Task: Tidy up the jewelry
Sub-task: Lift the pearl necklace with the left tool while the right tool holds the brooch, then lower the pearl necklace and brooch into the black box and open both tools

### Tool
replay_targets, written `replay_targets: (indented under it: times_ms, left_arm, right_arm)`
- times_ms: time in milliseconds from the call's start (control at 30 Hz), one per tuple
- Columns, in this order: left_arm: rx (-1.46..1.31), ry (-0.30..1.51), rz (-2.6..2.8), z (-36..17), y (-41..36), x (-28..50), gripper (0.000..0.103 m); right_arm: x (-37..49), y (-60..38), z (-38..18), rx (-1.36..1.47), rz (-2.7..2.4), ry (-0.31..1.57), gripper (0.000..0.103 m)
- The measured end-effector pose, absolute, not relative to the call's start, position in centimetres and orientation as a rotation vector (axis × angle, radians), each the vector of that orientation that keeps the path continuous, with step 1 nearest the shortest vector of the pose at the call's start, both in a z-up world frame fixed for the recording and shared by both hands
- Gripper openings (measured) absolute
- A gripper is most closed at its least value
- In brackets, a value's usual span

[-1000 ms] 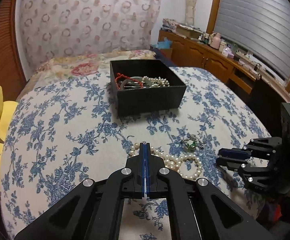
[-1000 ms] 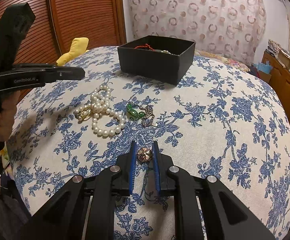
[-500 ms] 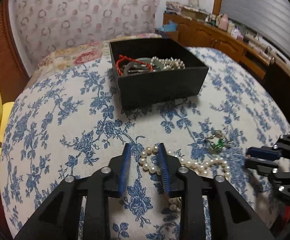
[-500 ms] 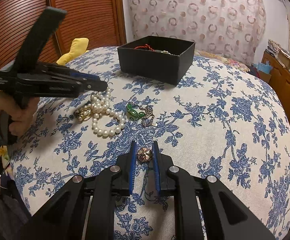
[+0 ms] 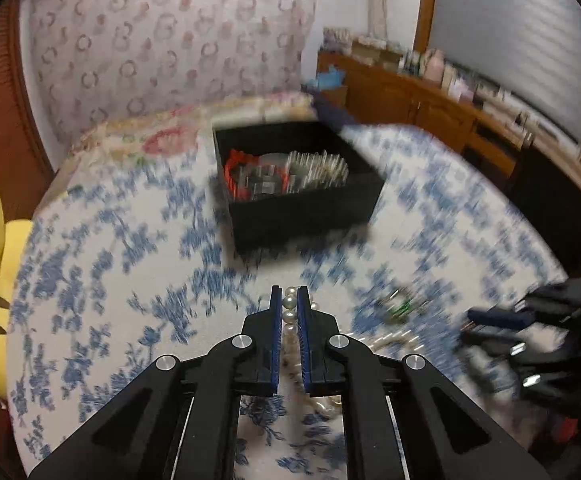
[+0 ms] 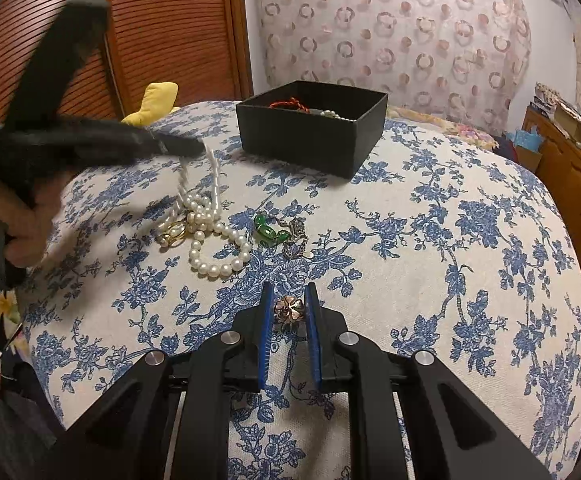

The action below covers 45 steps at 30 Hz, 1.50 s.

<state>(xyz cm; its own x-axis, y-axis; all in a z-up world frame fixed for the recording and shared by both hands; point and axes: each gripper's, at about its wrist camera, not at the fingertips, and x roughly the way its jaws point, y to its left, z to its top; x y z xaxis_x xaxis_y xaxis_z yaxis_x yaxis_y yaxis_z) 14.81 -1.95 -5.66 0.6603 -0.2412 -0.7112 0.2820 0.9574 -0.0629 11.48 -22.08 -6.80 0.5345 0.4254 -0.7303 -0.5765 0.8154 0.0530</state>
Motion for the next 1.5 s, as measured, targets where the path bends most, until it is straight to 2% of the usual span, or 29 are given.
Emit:
replay_targets:
  times_ms: [267, 867, 1333, 1500]
  left_arm:
    - [0.044, 0.633, -0.330, 1.5, -2.7, 12.5, 0.006]
    - [0.070, 0.485, -0.313, 10.1, -3.5, 14.2, 0.007]
    - [0.083, 0.464, -0.258, 14.0, -3.6, 19.2, 0.007]
    - [0.071, 0.487, -0.268, 13.8, -3.5, 20.7, 0.007]
  right_arm:
    - [10.7, -22.3, -3.2, -0.193, 0.622, 0.721, 0.017]
    - [13.2, -21.3, 3.1, -0.214, 0.643, 0.604, 0.017]
    - [18.2, -19.5, 6.3, -0.255, 0.614, 0.555, 0.017]
    - [20.0, -19.0, 6.4, -0.255, 0.613, 0.564, 0.017]
